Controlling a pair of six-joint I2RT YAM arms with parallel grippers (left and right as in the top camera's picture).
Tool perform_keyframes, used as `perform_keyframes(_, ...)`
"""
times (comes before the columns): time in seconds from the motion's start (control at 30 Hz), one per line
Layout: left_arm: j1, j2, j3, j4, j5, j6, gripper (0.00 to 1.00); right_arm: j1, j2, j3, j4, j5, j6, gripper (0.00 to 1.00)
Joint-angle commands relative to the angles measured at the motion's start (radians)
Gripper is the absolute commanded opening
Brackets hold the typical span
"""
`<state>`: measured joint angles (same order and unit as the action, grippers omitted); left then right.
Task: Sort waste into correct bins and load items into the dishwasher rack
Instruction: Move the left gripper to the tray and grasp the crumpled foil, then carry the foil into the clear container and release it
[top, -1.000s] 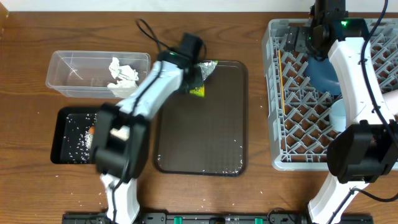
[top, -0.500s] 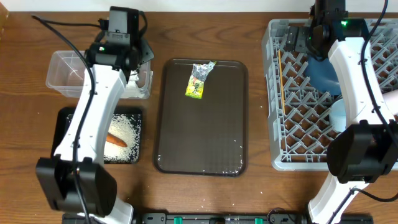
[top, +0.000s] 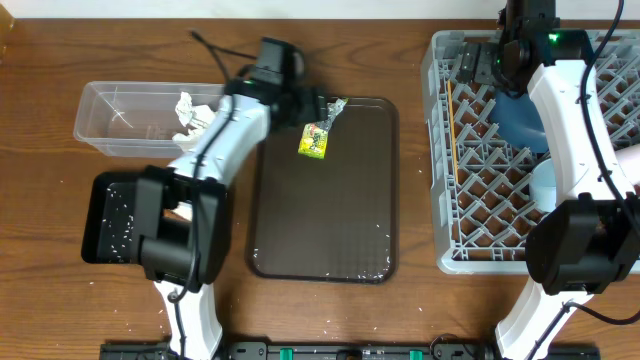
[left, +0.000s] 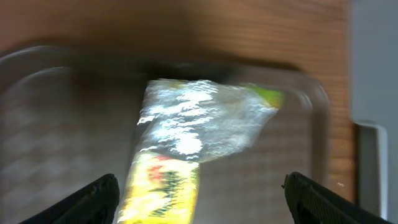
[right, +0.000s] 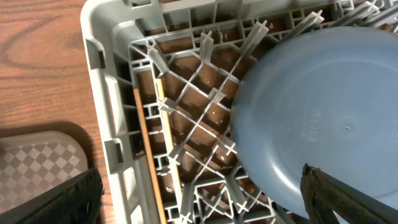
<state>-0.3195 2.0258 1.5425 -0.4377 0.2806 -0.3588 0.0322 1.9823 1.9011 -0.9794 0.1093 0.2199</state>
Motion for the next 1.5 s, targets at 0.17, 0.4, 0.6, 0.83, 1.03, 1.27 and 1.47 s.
perform_keyframes(0.17, -0.154, 0.010, 0.006, 0.073, -0.302, 0.221, 0.87, 0.006, -0.005, 0.000, -0.002, 0.011, 0.011, 0.99)
perform_keyframes(0.4, -0.165, 0.078, 0.006, 0.100, -0.360, 0.232, 0.87, 0.006, -0.005, 0.000, -0.002, 0.010, 0.011, 0.99)
perform_keyframes(0.6, -0.164, 0.130, 0.006, 0.167, -0.360, 0.232, 0.72, 0.006, -0.005, 0.000, -0.002, 0.010, 0.011, 0.99)
perform_keyframes(0.83, -0.164, 0.133, 0.006, 0.188, -0.360, 0.232, 0.07, 0.006, -0.005, 0.000, -0.002, 0.010, 0.011, 0.99)
perform_keyframes(1.03, -0.164, 0.058, 0.006, 0.170, -0.360, 0.231, 0.06, 0.006, -0.005, 0.000, -0.002, 0.010, 0.011, 0.99)
perform_keyframes(1.27, -0.128, -0.201, 0.006, 0.171, -0.652, 0.226, 0.06, 0.006, -0.005, 0.000, -0.002, 0.010, 0.011, 0.99)
perform_keyframes(1.47, 0.017, -0.337, 0.006, 0.077, -0.768, 0.171, 0.06, 0.006, -0.005, 0.000, -0.002, 0.011, 0.011, 0.99)
